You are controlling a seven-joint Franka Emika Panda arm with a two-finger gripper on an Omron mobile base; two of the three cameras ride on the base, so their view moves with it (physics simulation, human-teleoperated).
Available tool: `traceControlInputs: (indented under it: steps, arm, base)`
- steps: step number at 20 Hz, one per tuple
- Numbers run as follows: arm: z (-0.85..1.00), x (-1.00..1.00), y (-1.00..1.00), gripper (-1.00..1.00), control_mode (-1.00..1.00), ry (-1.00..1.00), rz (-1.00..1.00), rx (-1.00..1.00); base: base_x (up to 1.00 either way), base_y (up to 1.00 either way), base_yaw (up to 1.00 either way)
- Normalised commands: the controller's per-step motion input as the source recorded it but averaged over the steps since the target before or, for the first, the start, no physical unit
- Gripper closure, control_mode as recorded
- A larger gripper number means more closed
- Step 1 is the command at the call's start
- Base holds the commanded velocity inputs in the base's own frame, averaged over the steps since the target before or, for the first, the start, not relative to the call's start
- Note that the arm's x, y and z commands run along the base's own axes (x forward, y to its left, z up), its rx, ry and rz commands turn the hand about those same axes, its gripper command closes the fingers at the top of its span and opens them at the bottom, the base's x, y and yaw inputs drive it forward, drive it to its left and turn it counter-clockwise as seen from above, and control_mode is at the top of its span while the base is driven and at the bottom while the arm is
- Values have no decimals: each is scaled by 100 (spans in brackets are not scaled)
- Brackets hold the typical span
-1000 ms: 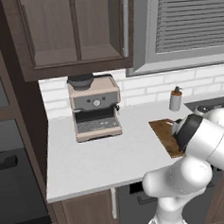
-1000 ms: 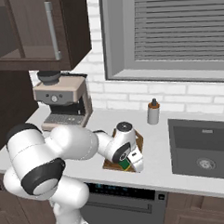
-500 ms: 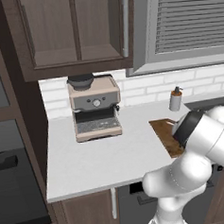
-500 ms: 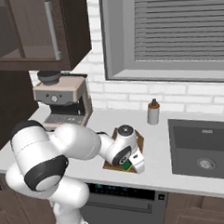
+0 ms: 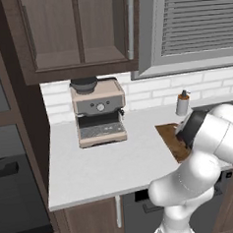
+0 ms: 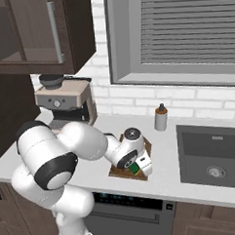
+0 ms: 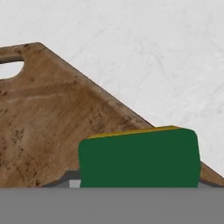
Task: Pick up the sponge from the counter and clean the cutting board by briefly scrubbing or pressing down on the cutting board. Once finished, release the sponge.
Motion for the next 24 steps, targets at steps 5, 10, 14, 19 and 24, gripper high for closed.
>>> traceControlInputs:
  steps: [5,10,14,19,24]
  arm:
    - [2,34,0,100,-100,-6,0,0]
    - [0,48,1,100,-100,-5,0,0]
    - [0,51,7,100,-100,-3,0,0]
    - [0,29,27,100,-100,0,0,0]
    - [0,2,54,100,-100,0,0,0]
  base:
    - [0,0,0]
    - [0,0,0]
    - [0,0,0]
    - [0,0,0]
    - [0,0,0]
